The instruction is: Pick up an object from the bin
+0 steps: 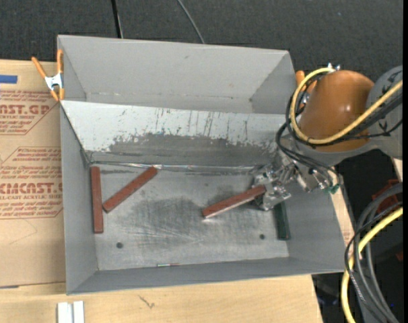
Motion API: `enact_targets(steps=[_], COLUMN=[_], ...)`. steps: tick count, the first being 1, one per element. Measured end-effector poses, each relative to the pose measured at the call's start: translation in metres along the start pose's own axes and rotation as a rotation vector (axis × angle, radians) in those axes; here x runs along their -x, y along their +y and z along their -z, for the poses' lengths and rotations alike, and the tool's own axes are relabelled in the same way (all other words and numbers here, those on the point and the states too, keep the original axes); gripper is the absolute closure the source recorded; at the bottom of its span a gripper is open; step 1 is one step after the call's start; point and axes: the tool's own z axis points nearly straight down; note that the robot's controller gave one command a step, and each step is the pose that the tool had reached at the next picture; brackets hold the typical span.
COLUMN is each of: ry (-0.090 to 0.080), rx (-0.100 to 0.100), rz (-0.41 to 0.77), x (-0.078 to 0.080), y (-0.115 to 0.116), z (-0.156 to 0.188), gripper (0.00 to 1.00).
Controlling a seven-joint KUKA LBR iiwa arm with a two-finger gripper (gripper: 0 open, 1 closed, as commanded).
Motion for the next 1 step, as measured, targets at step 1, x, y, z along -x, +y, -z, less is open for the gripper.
enact_targets(steps=[1], ry=[-0.007], rx=[-0.004], rz=[-0.032], x=[-0.0078], y=[-0.0088], z=[0.1373], gripper=[1.00])
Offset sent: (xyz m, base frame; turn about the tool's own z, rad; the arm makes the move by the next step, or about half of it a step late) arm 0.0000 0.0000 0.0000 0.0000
